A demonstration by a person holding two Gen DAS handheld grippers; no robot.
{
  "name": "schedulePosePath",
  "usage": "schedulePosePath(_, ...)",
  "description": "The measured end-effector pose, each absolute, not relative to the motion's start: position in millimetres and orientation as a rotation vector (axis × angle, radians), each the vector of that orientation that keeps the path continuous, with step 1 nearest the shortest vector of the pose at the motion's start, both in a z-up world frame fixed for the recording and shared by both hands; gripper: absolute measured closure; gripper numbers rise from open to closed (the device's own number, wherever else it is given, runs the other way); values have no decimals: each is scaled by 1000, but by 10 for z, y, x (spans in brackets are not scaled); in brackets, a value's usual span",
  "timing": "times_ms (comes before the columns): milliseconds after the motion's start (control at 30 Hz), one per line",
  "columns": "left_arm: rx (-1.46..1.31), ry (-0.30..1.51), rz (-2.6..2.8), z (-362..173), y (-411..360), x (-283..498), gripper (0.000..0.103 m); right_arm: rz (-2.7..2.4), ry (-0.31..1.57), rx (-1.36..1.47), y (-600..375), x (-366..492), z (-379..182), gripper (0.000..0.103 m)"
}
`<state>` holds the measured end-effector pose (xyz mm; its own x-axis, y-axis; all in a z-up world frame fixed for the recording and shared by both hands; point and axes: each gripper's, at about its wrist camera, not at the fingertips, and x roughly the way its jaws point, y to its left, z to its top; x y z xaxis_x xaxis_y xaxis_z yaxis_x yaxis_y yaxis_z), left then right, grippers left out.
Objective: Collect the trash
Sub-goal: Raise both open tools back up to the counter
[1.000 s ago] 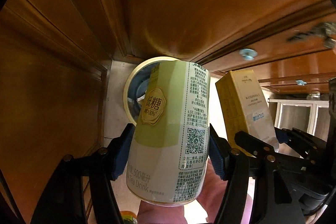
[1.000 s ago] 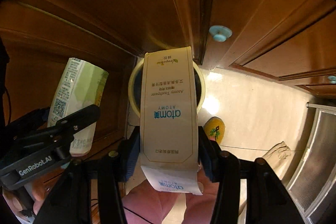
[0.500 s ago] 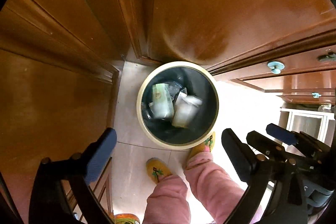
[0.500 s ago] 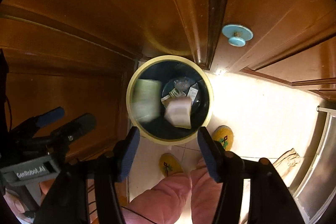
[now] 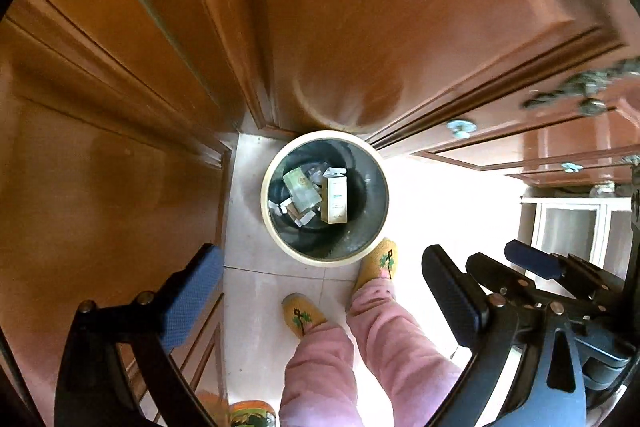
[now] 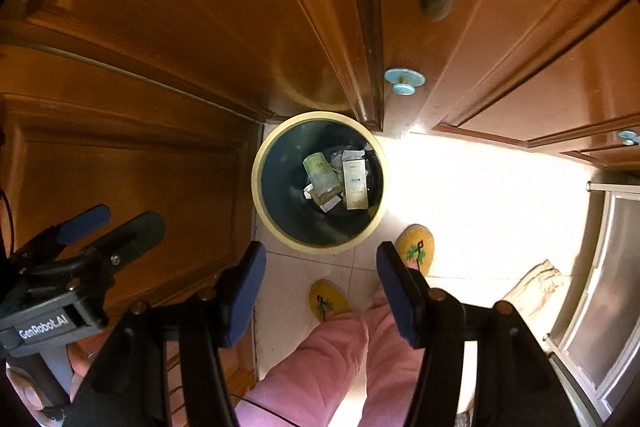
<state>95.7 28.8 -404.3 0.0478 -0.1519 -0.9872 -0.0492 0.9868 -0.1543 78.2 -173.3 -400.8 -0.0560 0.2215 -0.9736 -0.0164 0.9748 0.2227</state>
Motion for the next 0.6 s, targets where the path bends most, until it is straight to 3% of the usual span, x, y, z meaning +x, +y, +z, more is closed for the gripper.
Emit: schedulePosePath(600,-33,1268,-209,-1681,89,677,4,230,1413,174,-1850,348,-1915,45)
